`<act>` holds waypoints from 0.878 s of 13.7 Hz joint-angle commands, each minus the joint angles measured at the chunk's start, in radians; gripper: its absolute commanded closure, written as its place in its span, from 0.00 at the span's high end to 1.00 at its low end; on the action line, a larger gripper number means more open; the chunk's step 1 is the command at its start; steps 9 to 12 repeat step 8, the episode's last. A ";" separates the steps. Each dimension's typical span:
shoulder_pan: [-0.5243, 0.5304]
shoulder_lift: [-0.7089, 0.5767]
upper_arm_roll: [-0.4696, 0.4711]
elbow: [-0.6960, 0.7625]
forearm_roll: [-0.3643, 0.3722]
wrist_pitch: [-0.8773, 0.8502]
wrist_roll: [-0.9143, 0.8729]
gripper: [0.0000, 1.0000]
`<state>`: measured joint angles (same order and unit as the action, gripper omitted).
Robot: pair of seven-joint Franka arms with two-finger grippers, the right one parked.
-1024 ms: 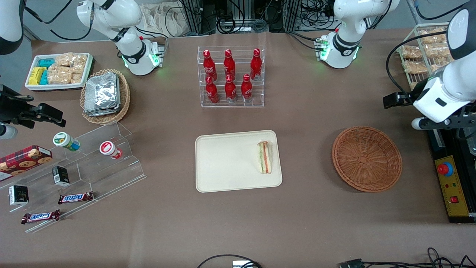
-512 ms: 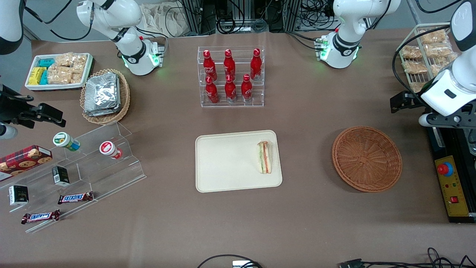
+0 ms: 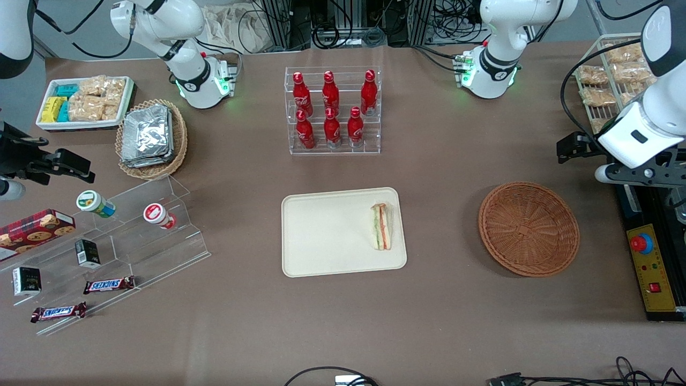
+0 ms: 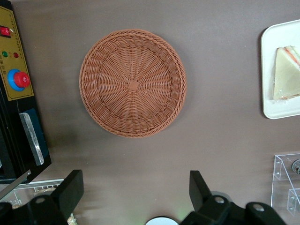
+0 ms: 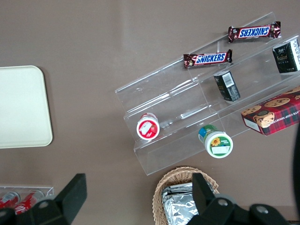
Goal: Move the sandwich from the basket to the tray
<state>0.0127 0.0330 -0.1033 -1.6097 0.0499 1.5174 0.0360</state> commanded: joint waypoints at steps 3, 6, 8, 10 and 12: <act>-0.007 -0.015 0.011 -0.013 -0.007 0.004 0.004 1.00; -0.005 -0.015 0.011 -0.012 -0.007 0.003 0.005 1.00; -0.004 -0.015 0.011 -0.012 -0.007 0.003 0.005 1.00; -0.004 -0.015 0.011 -0.012 -0.007 0.003 0.005 1.00; -0.004 -0.015 0.011 -0.012 -0.007 0.003 0.005 1.00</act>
